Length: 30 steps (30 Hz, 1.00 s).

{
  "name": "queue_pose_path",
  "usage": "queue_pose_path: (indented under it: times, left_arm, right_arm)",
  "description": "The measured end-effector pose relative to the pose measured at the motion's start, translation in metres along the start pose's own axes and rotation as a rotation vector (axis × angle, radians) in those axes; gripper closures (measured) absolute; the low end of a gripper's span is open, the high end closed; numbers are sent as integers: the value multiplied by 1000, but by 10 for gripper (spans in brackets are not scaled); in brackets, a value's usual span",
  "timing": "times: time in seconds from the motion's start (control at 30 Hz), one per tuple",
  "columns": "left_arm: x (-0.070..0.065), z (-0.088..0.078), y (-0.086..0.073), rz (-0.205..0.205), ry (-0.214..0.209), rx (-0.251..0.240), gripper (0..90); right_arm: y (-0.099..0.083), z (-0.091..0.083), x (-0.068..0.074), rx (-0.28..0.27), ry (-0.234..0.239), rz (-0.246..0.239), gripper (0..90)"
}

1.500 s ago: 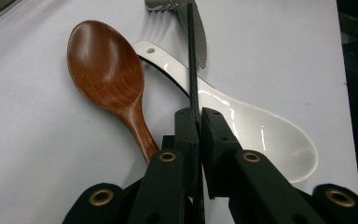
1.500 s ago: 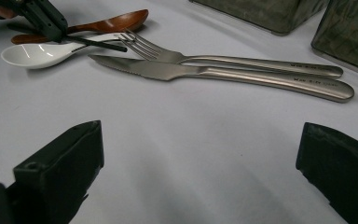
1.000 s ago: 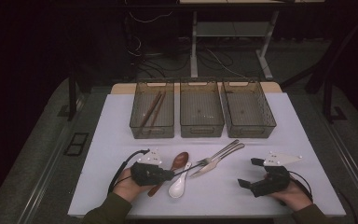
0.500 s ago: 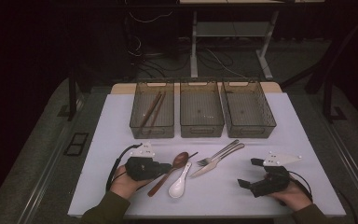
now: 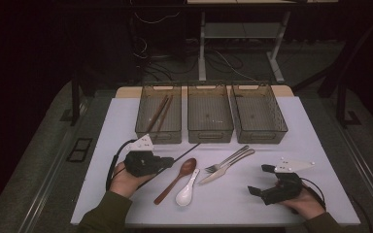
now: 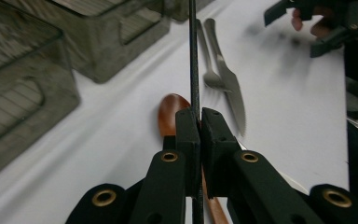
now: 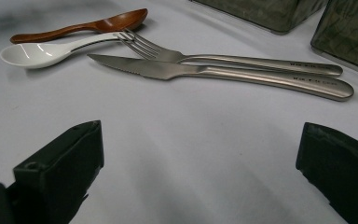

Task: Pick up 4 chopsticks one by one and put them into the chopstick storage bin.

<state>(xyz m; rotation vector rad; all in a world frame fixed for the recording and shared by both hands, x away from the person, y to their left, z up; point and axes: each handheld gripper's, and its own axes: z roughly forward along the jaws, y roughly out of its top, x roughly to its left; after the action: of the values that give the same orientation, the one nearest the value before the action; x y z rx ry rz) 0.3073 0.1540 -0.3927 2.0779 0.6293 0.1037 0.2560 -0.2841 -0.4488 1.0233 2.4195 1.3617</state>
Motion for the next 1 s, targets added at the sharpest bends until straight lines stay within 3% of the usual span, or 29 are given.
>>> queue_pose_path:
  times: [0.67, 1.0]
  left_arm:
    - [44, -16, 61, -32, 153, -67, 854]
    - [75, -14, 88, -56, 259, -72, 854]
  right_arm:
    - [0, 0, 0, 1, -1, 4, 5]
    - [0, -1, 0, -1, -1, 5, 5]
